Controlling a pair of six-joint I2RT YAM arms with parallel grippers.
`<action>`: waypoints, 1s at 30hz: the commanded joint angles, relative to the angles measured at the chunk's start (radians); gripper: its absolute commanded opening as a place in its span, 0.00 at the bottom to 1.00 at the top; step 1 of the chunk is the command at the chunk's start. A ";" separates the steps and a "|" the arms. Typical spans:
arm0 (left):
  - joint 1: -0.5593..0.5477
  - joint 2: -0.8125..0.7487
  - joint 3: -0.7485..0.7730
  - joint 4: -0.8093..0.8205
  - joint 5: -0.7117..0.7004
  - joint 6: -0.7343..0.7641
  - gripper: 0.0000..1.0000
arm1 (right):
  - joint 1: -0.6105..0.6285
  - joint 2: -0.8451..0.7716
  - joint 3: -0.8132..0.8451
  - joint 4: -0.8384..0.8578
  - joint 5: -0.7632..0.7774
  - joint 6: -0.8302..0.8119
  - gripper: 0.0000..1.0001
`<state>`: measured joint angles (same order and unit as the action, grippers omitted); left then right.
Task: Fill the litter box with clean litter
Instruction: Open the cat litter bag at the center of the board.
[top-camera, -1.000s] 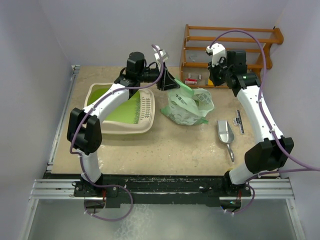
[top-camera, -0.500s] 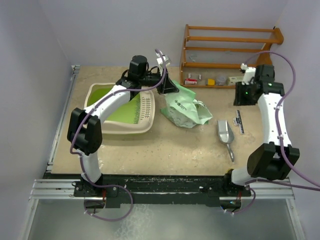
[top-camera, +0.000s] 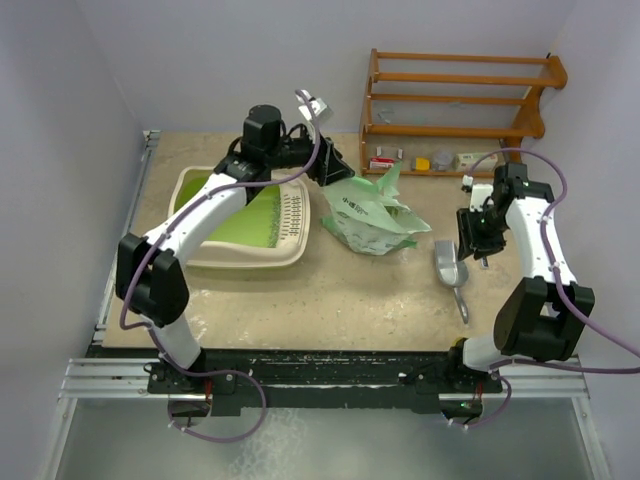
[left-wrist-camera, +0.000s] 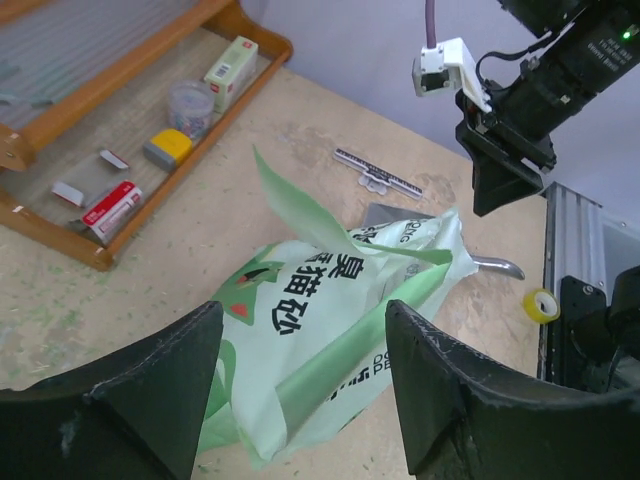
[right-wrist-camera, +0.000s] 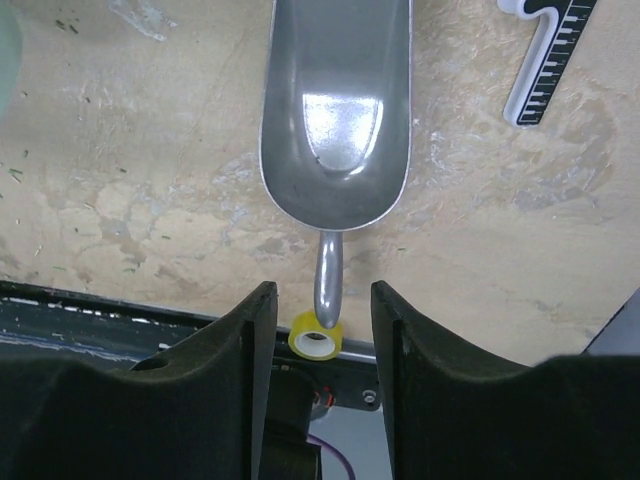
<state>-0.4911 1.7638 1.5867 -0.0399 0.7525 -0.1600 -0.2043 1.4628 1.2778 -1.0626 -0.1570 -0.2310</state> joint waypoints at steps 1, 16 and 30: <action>0.006 -0.125 -0.019 0.030 -0.081 0.034 0.64 | -0.011 -0.022 -0.006 0.031 0.052 0.017 0.46; 0.006 -0.359 -0.176 0.006 -0.174 0.011 0.64 | -0.064 0.057 -0.099 0.123 0.090 0.030 0.43; 0.006 -0.190 -0.223 0.048 -0.231 0.097 0.69 | -0.059 -0.168 0.001 0.110 -0.398 -0.195 0.48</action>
<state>-0.4911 1.5501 1.3605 -0.0505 0.5259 -0.0998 -0.2642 1.3788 1.2640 -0.9497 -0.3470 -0.2977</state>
